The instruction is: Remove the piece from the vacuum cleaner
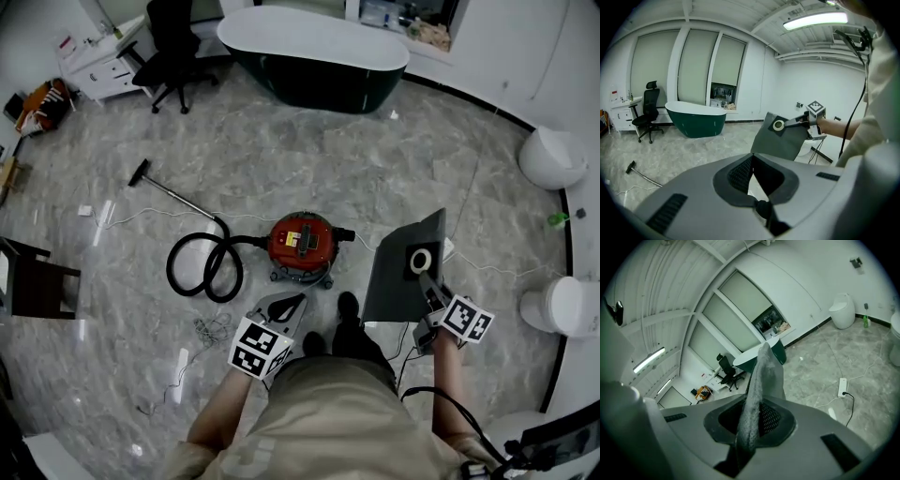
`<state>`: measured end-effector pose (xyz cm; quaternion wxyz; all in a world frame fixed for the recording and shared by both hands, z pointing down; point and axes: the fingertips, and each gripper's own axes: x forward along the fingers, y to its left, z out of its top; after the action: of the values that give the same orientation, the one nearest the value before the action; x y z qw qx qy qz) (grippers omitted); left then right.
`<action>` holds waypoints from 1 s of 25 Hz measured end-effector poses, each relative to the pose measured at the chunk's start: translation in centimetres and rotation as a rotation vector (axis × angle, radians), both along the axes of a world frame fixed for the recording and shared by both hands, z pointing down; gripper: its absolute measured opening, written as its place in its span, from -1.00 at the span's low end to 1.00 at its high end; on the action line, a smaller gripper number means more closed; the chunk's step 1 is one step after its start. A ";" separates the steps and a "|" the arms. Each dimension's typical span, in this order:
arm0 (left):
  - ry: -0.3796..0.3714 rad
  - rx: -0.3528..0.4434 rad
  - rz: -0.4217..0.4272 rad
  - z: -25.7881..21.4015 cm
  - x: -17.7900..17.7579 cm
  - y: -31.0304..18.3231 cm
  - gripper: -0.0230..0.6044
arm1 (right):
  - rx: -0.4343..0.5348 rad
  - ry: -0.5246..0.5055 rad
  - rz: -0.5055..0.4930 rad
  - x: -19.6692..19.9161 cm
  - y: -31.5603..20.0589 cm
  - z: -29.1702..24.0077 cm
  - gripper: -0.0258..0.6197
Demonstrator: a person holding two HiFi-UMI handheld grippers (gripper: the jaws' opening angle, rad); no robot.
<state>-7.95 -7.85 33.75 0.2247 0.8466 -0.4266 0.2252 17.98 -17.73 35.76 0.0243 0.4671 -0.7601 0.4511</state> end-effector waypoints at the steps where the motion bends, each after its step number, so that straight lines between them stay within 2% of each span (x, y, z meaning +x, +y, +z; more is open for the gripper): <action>1: -0.004 -0.005 0.001 0.2 0.7 -0.9 -0.92 | -0.017 0.005 -0.001 0.5 -0.9 1.2 -0.82; 6: -0.079 -0.075 0.030 3.3 2.8 -5.4 -0.92 | -0.086 0.063 -0.087 0.9 -4.9 7.7 -0.82; 12: -0.186 -0.145 0.044 9.6 3.9 -11.2 -0.92 | -0.148 0.172 -0.208 0.9 -10.7 16.5 -0.82; 17: -0.249 -0.202 -0.005 14.6 2.6 -13.7 -0.92 | -0.227 0.248 -0.295 0.3 -13.1 23.4 -0.82; 25: -0.282 -0.242 -0.080 23.3 -0.2 -16.9 -0.92 | -0.291 0.337 -0.399 -2.3 -16.1 31.9 -0.82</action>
<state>-8.17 -24.72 57.08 0.2714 0.7558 -0.4572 0.3822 15.63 -33.87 67.63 0.3052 0.3684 -0.7495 0.4576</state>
